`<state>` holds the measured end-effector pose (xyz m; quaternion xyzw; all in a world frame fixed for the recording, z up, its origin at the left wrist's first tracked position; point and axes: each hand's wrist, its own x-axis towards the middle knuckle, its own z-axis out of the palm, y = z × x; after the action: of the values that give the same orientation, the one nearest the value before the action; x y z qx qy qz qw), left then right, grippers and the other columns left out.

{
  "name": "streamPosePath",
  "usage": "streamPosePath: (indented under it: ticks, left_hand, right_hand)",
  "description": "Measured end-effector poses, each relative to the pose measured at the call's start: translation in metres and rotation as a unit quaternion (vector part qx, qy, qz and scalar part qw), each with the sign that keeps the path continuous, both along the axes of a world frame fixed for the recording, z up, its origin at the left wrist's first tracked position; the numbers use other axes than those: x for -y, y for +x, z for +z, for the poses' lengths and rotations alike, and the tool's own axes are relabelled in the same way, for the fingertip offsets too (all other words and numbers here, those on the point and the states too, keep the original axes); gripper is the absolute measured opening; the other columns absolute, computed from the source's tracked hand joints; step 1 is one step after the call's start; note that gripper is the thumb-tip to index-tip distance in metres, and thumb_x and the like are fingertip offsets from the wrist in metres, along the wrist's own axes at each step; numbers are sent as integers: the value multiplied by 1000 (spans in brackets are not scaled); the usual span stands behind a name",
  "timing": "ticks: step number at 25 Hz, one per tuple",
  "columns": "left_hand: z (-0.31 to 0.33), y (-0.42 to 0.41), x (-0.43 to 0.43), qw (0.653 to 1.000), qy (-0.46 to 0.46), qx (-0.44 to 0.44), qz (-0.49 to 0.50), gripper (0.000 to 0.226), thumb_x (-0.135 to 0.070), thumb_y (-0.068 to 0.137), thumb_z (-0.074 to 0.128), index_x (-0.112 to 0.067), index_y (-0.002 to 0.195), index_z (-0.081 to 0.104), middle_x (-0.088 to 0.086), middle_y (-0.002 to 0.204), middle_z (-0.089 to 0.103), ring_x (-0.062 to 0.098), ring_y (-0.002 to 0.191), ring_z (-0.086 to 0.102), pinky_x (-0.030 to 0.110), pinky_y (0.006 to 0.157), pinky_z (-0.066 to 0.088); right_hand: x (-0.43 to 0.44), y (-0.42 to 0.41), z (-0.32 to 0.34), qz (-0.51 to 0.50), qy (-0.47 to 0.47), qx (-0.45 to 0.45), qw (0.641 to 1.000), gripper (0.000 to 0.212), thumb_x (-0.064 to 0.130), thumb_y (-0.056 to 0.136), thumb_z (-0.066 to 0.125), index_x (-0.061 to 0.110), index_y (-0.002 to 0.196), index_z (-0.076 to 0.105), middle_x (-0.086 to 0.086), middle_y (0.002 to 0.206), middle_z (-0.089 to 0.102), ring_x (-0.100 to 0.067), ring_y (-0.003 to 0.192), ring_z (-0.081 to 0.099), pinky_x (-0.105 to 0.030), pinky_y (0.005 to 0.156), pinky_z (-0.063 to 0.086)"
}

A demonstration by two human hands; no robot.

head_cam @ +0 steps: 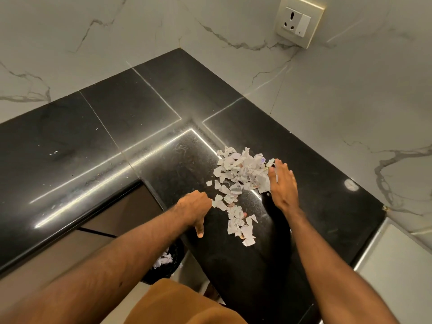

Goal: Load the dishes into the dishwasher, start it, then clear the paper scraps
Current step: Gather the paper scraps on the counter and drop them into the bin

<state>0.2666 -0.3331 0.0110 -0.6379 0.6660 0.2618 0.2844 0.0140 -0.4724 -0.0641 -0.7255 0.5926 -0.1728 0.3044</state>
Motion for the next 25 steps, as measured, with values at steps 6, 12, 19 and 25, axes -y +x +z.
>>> streamPosePath:
  ticks: [6,12,19,25]
  left_hand:
    - [-5,2,0,1000,4,1,-7,83,-56,67,90,-10,129,61,7,122,65,25,110,65,42,93,59]
    - [-3,-1,4,1000,16,4,-15,79,-54,66,91,-10,125,63,6,118,66,25,106,66,43,89,60]
    - [-1,-4,4,1000,21,-11,8,76,-47,67,93,-9,126,62,8,122,65,28,112,64,46,97,57]
    - [1,-3,3,999,25,-15,18,75,-44,67,94,-8,124,62,10,124,65,29,115,63,47,99,56]
  right_hand:
    - [-57,6,7,180,3,-14,984,62,67,107,15,40,162,26,14,170,21,-5,157,12,-46,130,13]
    - [-44,2,25,51,50,169,983,53,64,106,29,41,147,54,13,148,56,-2,131,52,-37,113,42]
    - [46,63,19,105,69,85,988,86,79,100,13,24,165,26,2,171,24,-12,158,19,-43,131,7]
    - [51,94,13,215,86,47,972,80,77,101,9,31,159,39,5,168,30,-8,159,11,-49,130,-4]
